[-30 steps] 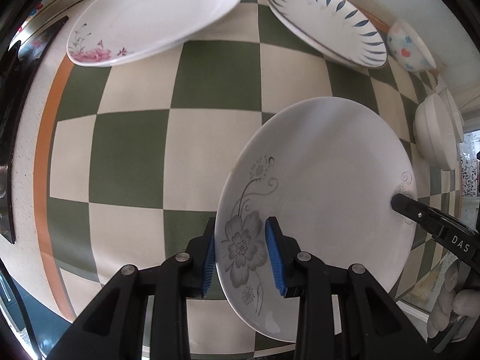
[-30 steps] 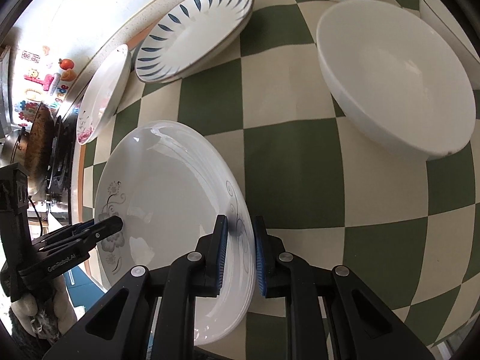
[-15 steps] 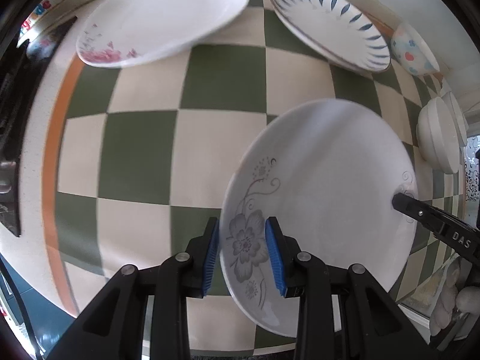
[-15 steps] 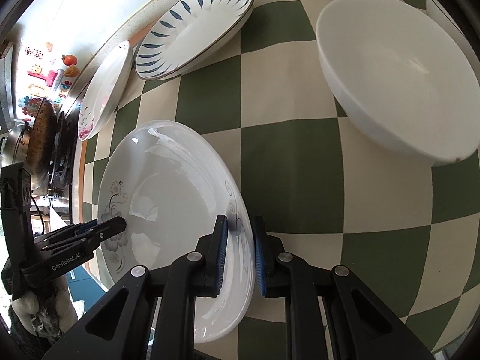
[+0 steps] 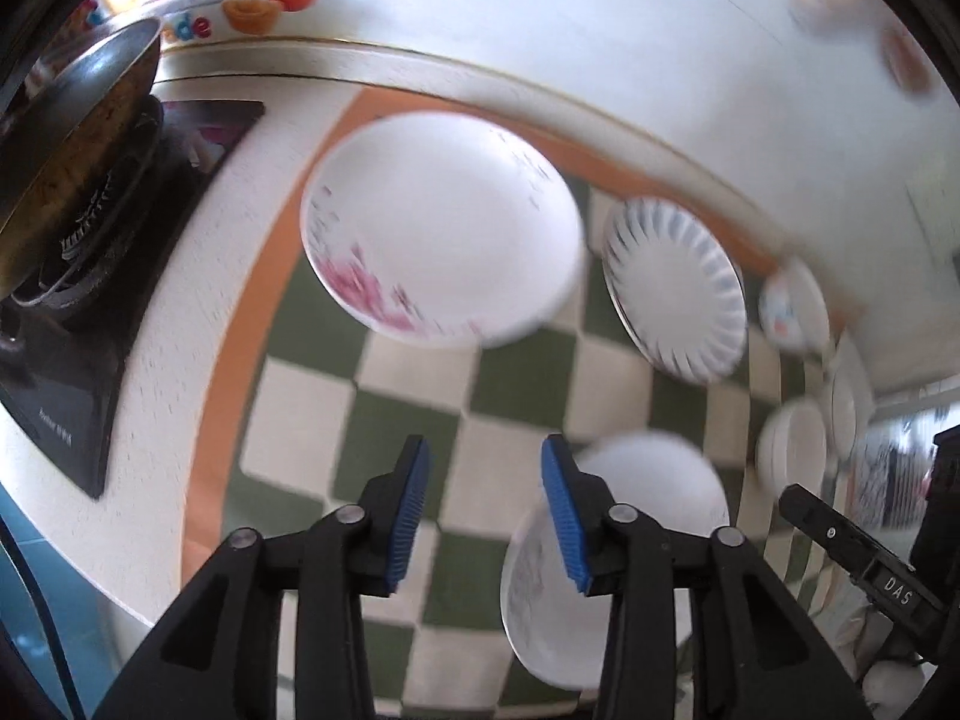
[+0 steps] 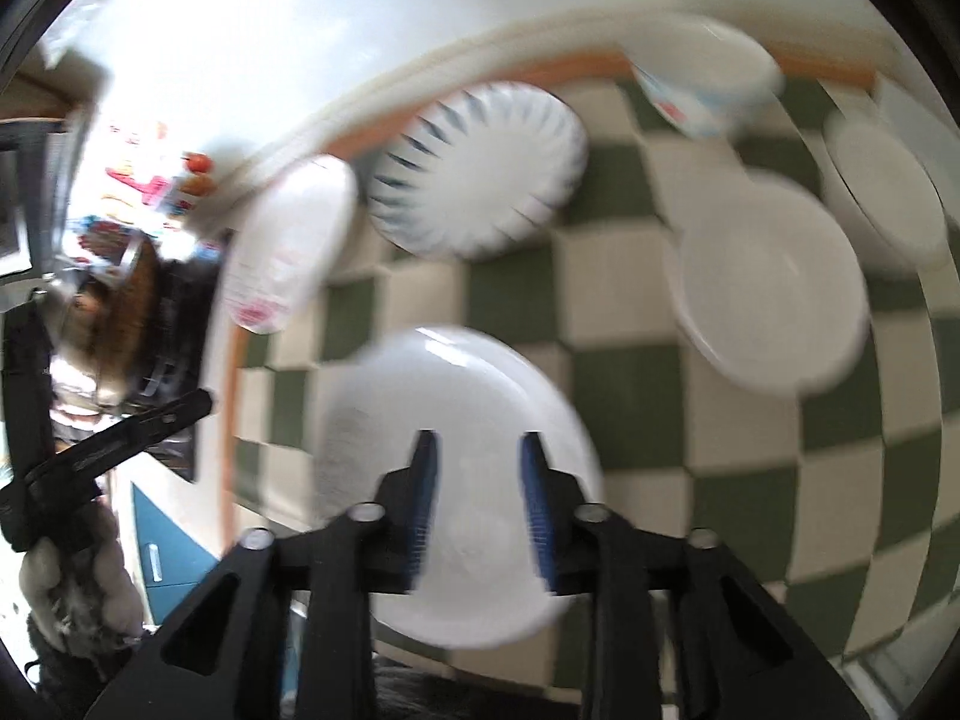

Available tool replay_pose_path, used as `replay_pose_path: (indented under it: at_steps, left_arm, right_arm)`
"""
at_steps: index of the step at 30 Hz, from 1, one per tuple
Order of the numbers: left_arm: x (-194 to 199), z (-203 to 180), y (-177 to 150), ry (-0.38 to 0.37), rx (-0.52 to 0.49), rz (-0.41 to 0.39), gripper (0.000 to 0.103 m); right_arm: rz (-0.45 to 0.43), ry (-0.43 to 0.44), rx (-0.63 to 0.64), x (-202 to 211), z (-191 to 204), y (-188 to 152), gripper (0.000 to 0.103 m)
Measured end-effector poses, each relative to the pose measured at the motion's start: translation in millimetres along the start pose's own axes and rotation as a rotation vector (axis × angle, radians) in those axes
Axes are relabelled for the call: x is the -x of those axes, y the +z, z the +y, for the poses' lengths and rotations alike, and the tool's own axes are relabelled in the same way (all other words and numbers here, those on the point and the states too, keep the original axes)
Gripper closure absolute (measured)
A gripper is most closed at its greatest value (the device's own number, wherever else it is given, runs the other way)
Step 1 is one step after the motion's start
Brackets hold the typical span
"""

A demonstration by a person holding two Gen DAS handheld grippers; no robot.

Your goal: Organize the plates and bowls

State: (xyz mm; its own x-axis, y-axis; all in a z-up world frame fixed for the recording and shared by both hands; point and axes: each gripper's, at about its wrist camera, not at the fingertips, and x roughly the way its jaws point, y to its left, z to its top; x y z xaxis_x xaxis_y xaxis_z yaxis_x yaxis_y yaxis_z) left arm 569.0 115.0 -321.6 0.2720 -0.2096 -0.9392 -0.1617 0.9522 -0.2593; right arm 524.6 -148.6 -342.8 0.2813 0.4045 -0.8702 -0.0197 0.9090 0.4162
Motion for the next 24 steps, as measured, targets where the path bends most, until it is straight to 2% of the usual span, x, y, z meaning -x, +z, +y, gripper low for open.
replay_pose_path:
  at_steps: [4,8,11,17,19,24]
  left_arm:
    - [-25,51,36,0.006,0.109,0.026,0.062]
    - [-58,98,69,-0.001,0.21,0.059,0.062]
    - [-76,114,87,-0.004,0.231,0.076,0.062]
    - [-111,130,114,-0.025,0.247,0.129,0.062]
    - [-120,131,118,-0.041,0.246,0.133,0.062]
    - [-132,131,126,-0.026,0.206,0.138,0.065]
  right_arm:
    - [0.022,0.059,0.001,-43,41,59,0.059]
    - [0.05,0.051,0.038,-99,77,113,0.059]
    - [0.073,0.008,0.081,-138,98,152,0.059]
    - [0.136,-0.054,0.139,-201,120,209,0.059]
    - [0.168,-0.057,0.136,-221,118,220,0.059]
    - [0.233,-0.049,0.12,-254,115,230,0.06]
